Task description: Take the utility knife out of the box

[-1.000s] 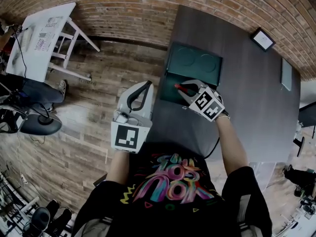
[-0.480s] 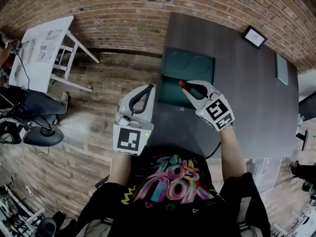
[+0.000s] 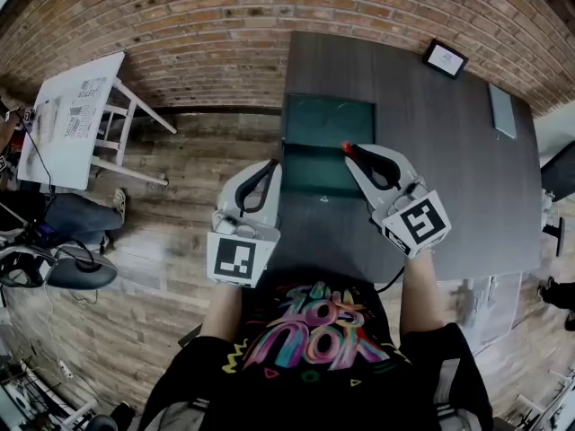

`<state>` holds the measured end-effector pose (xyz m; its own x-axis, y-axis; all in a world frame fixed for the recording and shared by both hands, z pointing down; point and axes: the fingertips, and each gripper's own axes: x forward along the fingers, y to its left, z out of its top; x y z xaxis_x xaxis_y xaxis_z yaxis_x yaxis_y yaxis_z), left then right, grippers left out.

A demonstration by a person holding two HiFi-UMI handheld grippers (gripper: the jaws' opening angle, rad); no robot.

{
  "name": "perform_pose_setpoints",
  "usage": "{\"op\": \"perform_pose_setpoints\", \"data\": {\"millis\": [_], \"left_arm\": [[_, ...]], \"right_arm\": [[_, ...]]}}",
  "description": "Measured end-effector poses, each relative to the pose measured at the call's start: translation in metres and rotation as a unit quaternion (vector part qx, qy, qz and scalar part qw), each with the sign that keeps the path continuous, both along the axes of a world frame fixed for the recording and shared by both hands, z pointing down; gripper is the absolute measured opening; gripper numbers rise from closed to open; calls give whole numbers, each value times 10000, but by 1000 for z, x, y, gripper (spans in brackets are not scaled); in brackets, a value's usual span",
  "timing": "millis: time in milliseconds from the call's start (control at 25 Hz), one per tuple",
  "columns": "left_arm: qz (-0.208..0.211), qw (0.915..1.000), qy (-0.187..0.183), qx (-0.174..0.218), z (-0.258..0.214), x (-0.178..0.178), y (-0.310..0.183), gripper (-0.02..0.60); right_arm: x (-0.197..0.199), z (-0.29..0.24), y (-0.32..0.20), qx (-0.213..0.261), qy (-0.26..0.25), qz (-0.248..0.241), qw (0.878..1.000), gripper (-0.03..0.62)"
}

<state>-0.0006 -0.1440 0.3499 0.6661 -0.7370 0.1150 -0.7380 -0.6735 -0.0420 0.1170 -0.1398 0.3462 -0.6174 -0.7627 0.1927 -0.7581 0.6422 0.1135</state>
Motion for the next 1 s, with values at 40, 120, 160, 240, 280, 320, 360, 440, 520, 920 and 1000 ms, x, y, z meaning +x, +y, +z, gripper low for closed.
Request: {"op": "perform_pose_setpoints", "data": {"millis": [40, 120, 160, 240, 280, 320, 360, 440, 520, 920, 1000], "left_arm": [[17, 10000, 13, -11, 0, 2, 1, 0], [57, 10000, 23, -11, -1, 5, 3, 0], [79, 10000, 23, -1, -2, 7, 3, 0], [122, 9999, 31, 20, -3, 10, 5, 0], [141, 9999, 36, 27, -4, 11, 6, 0], [159, 9999, 41, 29, -4, 12, 6, 0], [176, 9998, 45, 27, -4, 12, 7, 0], [204, 9998, 58, 18, -4, 14, 8, 0], [221, 9997, 75, 13, -4, 14, 10, 0], [202, 9997, 112, 26, -5, 10, 12, 0], [205, 9997, 109, 42, -5, 9, 12, 0]], "right_arm": [[4, -8, 3, 86, -92, 66, 9999, 55], [10, -23, 9, 247, -271, 189, 9991, 55], [14, -29, 13, 322, -356, 245, 9985, 55], [20, -40, 19, 456, -504, 346, 9971, 55], [23, -45, 23, 514, -562, 391, 9963, 55], [25, -49, 26, 565, -608, 433, 9956, 55], [28, -52, 29, 609, -649, 475, 9949, 55], [32, -58, 36, 683, -732, 554, 9934, 55], [37, -61, 43, 742, -819, 630, 9919, 55], [54, -64, 69, 837, -1122, 973, 9854, 55], [55, -63, 71, 839, -1125, 1002, 9850, 55]]}}
